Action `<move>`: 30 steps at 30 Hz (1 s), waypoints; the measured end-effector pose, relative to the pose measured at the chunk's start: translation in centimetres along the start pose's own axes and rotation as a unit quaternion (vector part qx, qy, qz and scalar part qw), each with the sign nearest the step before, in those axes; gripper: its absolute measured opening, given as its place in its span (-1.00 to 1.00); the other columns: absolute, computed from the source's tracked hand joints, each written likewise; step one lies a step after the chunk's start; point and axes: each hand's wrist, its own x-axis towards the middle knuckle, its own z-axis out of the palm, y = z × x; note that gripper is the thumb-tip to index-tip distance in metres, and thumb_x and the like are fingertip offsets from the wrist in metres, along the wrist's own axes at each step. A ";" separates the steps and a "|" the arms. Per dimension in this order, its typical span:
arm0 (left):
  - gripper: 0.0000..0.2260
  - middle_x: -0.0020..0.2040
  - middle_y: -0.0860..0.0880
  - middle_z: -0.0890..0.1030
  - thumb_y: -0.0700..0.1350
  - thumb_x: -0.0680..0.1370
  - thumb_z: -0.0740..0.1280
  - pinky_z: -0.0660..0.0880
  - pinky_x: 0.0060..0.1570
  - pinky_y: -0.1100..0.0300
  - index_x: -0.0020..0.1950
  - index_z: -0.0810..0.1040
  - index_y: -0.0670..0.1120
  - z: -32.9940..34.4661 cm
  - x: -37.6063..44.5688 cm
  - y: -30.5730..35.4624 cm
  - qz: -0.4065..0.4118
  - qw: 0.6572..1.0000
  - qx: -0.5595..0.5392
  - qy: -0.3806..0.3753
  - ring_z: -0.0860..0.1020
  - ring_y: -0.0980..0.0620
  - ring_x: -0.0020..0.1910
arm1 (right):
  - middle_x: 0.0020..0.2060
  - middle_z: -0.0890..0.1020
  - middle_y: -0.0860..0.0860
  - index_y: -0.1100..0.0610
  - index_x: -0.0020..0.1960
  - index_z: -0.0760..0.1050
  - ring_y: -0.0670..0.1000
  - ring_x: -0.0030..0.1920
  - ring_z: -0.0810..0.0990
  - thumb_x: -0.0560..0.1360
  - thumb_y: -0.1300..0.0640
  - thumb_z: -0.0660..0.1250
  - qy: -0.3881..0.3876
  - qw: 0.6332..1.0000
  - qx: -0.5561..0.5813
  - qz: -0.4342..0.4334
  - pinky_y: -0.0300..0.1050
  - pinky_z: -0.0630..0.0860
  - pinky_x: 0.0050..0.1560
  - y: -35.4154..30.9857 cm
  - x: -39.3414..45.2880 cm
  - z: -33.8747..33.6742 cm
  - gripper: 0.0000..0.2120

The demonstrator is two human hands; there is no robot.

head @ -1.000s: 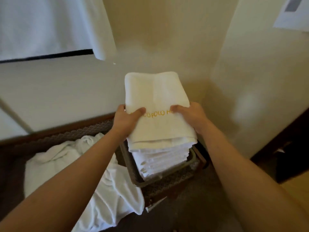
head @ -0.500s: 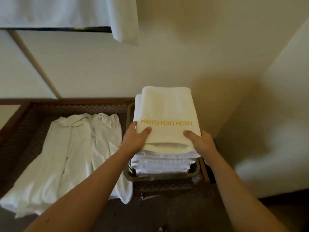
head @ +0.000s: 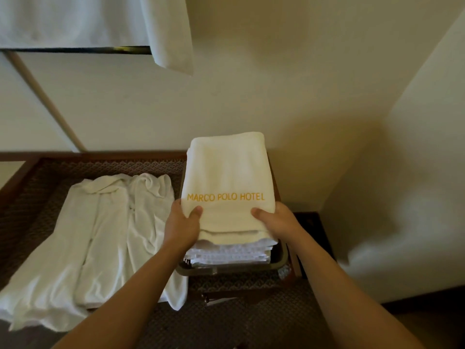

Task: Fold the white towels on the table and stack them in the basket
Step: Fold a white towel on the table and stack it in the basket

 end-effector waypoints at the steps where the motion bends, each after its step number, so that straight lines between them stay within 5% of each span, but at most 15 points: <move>1: -0.60 0.15 0.03 0.55 -0.01 0.65 0.34 0.47 0.09 0.05 0.45 0.39 -0.06 0.2 -0.4 -0.3 0.002 1.000 -0.008 0.008 0.53 -0.03 0.11 | 0.04 0.71 -0.09 -0.06 0.10 0.65 0.01 0.09 0.68 0.54 0.03 0.49 0.004 1.000 -0.006 0.006 0.12 0.60 0.23 0.1 0.2 0.1 -0.85; 4: -0.59 0.18 0.02 0.60 0.05 0.62 0.36 0.54 0.16 -0.03 0.42 0.44 -0.06 -0.2 0.5 -0.7 -0.021 1.000 -0.005 -0.017 0.58 -0.04 0.13 | 0.06 0.69 -0.05 0.03 0.18 0.63 0.04 0.10 0.66 0.51 -0.01 0.50 -0.008 0.998 -0.046 0.051 0.04 0.60 0.16 -0.7 0.9 -0.4 -0.73; 7: -0.58 0.17 -0.02 0.67 0.10 0.51 0.42 0.61 0.15 -0.11 0.31 0.56 -0.04 -1.3 2.3 0.5 -0.066 0.993 -0.022 -0.095 0.65 -0.05 0.09 | 0.16 0.59 0.03 0.15 0.37 0.42 0.09 0.12 0.60 0.43 -0.06 0.51 0.022 0.988 -0.126 0.086 0.05 0.58 0.14 -2.7 1.2 -0.8 -0.40; 11: -0.58 0.14 0.03 0.61 0.10 0.52 0.38 0.58 0.16 -0.07 0.33 0.49 -0.01 -1.9 2.7 2.0 -0.053 0.997 -0.009 -0.060 0.60 -0.03 0.09 | 0.57 0.06 0.19 0.09 0.60 -0.01 0.28 0.55 0.10 0.50 -0.07 0.36 0.154 0.916 -0.368 -0.045 0.31 0.19 0.45 -6.2 0.3 2.2 -0.17; 15: -0.72 0.08 0.11 0.59 0.04 0.58 0.36 0.58 0.15 -0.06 0.28 0.48 0.10 -3.7 2.6 1.0 -0.035 0.999 -0.007 -0.011 0.59 0.03 0.07 | 0.59 0.09 0.14 0.00 0.55 0.16 0.19 0.58 0.05 0.52 0.02 0.33 0.130 0.880 -0.363 -0.277 0.30 0.15 0.46 -8.3 -0.2 9.0 -0.34; 21: -0.80 0.09 0.13 0.62 -0.01 0.57 0.40 0.61 0.13 -0.01 0.20 0.61 0.06 -10.2 4.9 -3.9 -0.048 0.999 0.008 0.019 0.61 0.10 0.05 | 0.54 0.27 0.13 0.07 0.45 0.38 0.16 0.54 0.25 0.48 0.13 0.35 0.005 0.881 -0.288 -0.375 0.16 0.34 0.45 -8.4 0.8 20.3 -0.46; 25: -0.85 0.05 0.11 0.65 -0.05 0.58 0.39 0.59 0.09 0.08 0.15 0.62 0.05 -13.9 8.5 -8.0 -0.087 0.996 0.006 0.021 0.63 0.09 0.03 | 0.50 0.30 0.05 0.02 0.44 0.35 0.10 0.47 0.34 0.52 0.10 0.31 -0.034 0.909 -0.263 -0.321 0.09 0.43 0.39 -7.7 3.2 27.3 -0.51; 30: -0.87 0.07 0.14 0.63 -0.10 0.61 0.35 0.45 -0.09 0.28 0.13 0.62 0.03 -16.7 17.2 -13.0 -0.092 0.993 0.070 -0.019 0.60 0.14 0.02 | 0.47 0.28 0.04 0.01 0.48 0.28 0.16 0.38 0.41 0.53 0.06 0.28 -0.075 0.959 -0.257 -0.093 0.20 0.44 0.34 -5.6 10.4 34.2 -0.47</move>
